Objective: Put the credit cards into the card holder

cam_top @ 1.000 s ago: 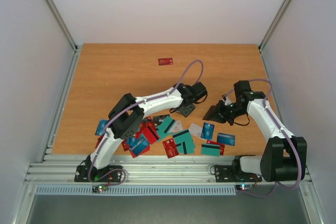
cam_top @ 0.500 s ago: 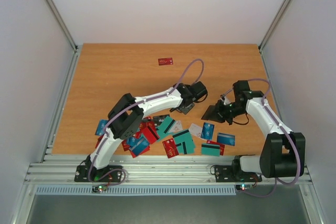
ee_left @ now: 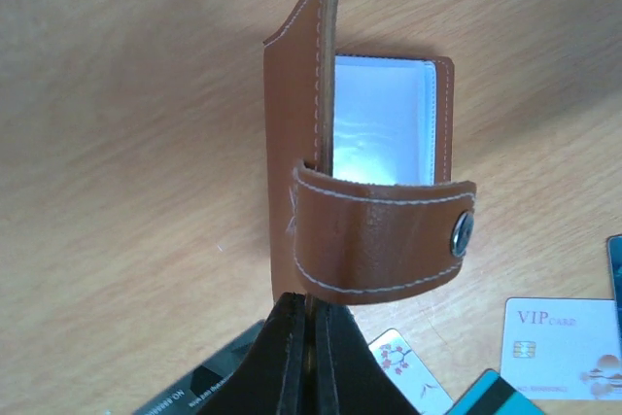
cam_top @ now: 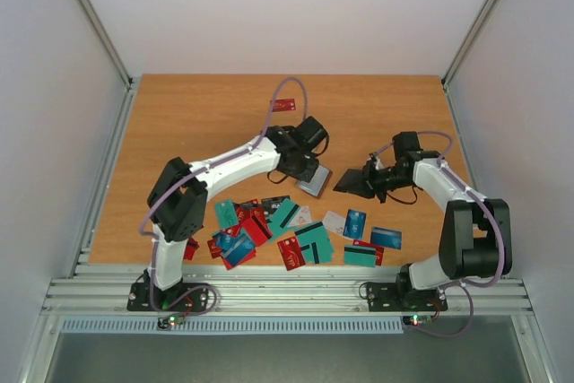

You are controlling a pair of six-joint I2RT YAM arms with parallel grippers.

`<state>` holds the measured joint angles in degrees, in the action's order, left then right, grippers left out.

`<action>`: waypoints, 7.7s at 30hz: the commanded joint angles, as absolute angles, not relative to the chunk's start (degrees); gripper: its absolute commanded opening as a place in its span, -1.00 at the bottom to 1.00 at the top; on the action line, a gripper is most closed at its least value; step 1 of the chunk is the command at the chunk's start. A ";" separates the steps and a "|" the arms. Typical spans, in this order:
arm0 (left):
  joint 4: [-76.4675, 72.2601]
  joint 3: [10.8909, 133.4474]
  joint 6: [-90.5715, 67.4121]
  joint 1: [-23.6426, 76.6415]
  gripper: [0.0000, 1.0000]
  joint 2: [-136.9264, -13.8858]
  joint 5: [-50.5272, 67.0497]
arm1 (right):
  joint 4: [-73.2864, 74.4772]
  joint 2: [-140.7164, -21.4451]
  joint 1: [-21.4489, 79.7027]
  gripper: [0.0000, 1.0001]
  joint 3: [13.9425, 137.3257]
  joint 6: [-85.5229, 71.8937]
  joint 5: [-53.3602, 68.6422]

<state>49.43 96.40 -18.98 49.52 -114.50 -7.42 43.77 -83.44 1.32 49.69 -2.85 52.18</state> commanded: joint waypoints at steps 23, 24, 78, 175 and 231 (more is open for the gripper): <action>26.89 74.43 -36.28 35.80 -0.99 -107.18 21.93 | 41.52 -92.54 9.32 -0.97 57.66 4.65 50.95; 27.28 74.88 -36.01 35.82 -0.98 -107.29 21.89 | 42.60 -92.43 9.38 -0.98 58.18 5.96 50.63; 28.31 78.09 -35.27 35.50 -0.98 -111.68 24.21 | 46.06 -103.12 12.92 -0.98 59.02 8.53 53.21; 39.70 76.93 -21.50 13.35 -0.74 -112.35 39.38 | 45.49 -132.56 24.70 -0.98 100.77 -6.38 61.47; 46.23 96.71 -27.59 19.87 -0.50 -122.95 39.00 | 29.91 -129.26 22.54 -0.97 82.10 -17.53 53.16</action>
<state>35.40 92.31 -36.45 20.08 -129.67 45.34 29.08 -126.26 21.61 81.67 -17.02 57.47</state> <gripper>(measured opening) 0.220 0.016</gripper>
